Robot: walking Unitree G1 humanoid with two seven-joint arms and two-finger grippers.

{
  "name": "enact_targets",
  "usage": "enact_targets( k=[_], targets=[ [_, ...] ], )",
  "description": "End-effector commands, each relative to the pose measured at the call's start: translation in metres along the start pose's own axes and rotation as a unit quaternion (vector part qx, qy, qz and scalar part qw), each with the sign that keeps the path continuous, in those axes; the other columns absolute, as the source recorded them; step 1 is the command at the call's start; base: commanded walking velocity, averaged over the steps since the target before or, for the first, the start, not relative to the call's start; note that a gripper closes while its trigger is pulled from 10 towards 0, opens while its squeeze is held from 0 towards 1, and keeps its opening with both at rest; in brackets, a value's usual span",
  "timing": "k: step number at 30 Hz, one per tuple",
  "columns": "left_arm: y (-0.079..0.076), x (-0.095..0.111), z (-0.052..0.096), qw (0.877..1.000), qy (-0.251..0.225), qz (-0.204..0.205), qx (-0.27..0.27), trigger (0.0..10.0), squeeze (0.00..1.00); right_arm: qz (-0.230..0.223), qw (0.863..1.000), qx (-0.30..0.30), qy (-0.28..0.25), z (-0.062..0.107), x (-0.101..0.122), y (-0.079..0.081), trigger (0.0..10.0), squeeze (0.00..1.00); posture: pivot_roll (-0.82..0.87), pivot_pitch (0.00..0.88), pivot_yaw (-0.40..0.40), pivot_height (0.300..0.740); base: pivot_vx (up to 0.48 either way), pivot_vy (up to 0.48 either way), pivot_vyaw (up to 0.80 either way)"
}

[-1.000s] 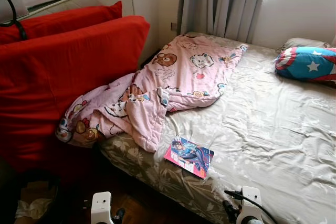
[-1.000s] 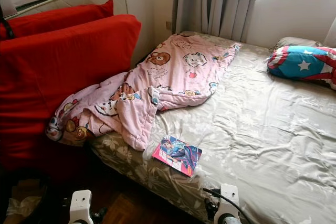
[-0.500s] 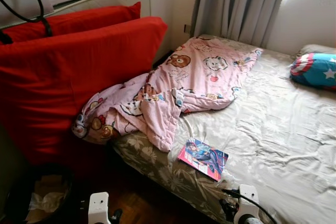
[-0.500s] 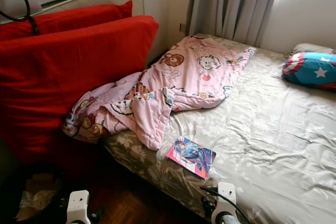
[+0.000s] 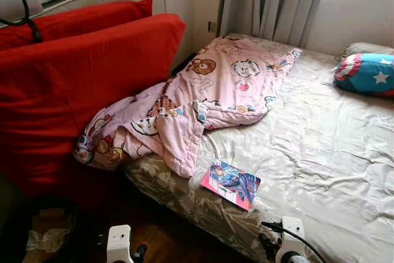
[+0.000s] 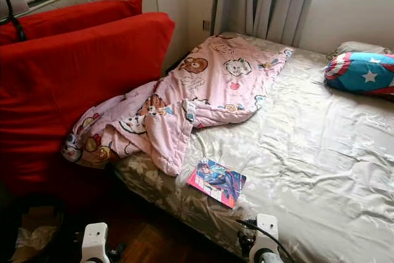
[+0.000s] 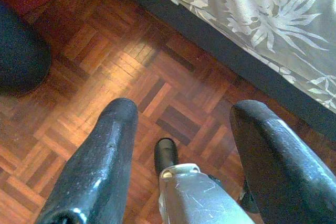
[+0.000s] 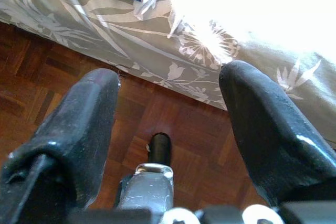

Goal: Clean up the room

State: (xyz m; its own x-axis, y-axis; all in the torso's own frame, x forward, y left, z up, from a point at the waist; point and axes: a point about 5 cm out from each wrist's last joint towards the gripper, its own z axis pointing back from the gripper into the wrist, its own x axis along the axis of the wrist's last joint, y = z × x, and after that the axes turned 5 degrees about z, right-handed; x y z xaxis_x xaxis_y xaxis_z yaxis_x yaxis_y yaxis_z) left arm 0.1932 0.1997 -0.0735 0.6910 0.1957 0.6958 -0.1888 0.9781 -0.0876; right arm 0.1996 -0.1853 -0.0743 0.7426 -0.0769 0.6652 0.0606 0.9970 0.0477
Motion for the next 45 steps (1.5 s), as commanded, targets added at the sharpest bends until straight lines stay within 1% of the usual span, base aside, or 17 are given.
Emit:
enact_targets(
  k=[1, 4, 10, 11, 13, 24, 35, 37, 38, 41, 43, 45],
  targets=[
    [0.0004, -0.0012, 0.0001, 1.0, 0.004, 0.009, 0.002, 10.0, 0.0, 0.003, 1.0, 0.0, -0.001, -0.0001, 0.0009, -0.001, 10.0, 0.0, 0.03, 0.0, -0.034, 0.74, 0.0, 0.0, 0.0],
    [0.0003, -0.0012, 0.0001, 1.0, 0.005, 0.009, 0.001, 10.0, 0.0, 0.013, 1.0, 0.007, -0.003, -0.0002, 0.002, -0.0003, 10.0, 0.0, 0.03, 0.0, -0.034, 0.74, 0.0, 0.0, 0.0],
    [0.0001, -0.0012, 0.0, 1.0, 0.005, 0.011, -0.001, 10.0, 0.0, 0.008, 1.0, 0.011, -0.002, -0.0002, 0.0017, 0.0001, 10.0, 0.0, 0.03, 0.0, -0.035, 0.74, 0.253, 0.0, 0.8],
    [0.0, -0.0012, 0.0, 1.0, 0.005, 0.011, -0.001, 10.0, 0.0, 0.008, 1.0, 0.011, -0.002, -0.0002, 0.0016, 0.0001, 10.0, 0.0, 0.03, 0.0, -0.035, 0.74, 0.251, 0.0, 0.0],
    [0.0001, -0.0011, 0.0, 1.0, 0.005, 0.011, -0.001, 10.0, 0.0, -0.009, 1.0, 0.005, 0.0, -0.0001, 0.0003, 0.0, 10.0, 0.0, 0.03, 0.0, -0.034, 0.74, 0.255, 0.0, 0.0],
    [0.0008, -0.0016, 0.0004, 1.0, 0.004, 0.011, -0.002, 10.0, 0.0, -0.01, 1.0, -0.001, -0.001, 0.0002, -0.0003, -0.0002, 10.0, 0.0, 0.02, 0.0, -0.03, 0.74, 0.261, 0.0, 0.0],
    [0.0005, -0.0007, 0.001, 1.0, -0.007, 0.006, -0.007, 10.0, 0.0, -0.013, 1.0, -0.005, -0.01, 0.0008, -0.0005, -0.0009, 10.0, 0.0, 0.01, 0.0, -0.027, 0.74, 0.0, 0.0, 0.0],
    [0.0005, 0.0001, 0.0013, 1.0, -0.015, 0.006, -0.008, 10.0, 0.0, -0.015, 1.0, -0.004, -0.017, 0.0011, 0.0, -0.0009, 10.0, 0.0, 0.01, 0.0, -0.026, 0.74, 0.0, 0.0, 0.0],
    [0.0002, 0.0004, 0.0022, 1.0, -0.027, 0.01, -0.01, 10.0, 0.0, -0.016, 1.0, -0.003, -0.026, 0.0017, 0.0, -0.0013, 10.0, 0.0, 0.01, 0.0, -0.029, 0.74, 0.0, 0.0, 0.0],
    [-0.0003, 0.0001, 0.0038, 0.999, -0.044, 0.019, -0.012, 10.0, 0.0, -0.017, 0.999, -0.002, -0.038, 0.003, -0.0004, -0.0026, 10.0, 0.0, 0.01, 0.0, -0.033, 0.74, 0.0, 0.0, 0.0],
    [-0.0011, -0.0001, 0.0063, 0.997, -0.069, 0.027, -0.016, 10.0, 0.0, -0.021, 0.998, -0.001, -0.059, 0.005, -0.0008, -0.0043, 10.0, 0.0, 0.01, 0.0, -0.041, 0.74, 0.0, 0.0, 0.0],
    [-0.0012, 0.0005, 0.0075, 0.996, -0.082, 0.028, -0.02, 10.0, 0.0, -0.022, 0.997, 0.0, -0.068, 0.0059, -0.0008, -0.0047, 10.0, 0.0, 0.0, 0.0, -0.042, 0.74, 0.0, 0.0, 0.0]
  ],
)
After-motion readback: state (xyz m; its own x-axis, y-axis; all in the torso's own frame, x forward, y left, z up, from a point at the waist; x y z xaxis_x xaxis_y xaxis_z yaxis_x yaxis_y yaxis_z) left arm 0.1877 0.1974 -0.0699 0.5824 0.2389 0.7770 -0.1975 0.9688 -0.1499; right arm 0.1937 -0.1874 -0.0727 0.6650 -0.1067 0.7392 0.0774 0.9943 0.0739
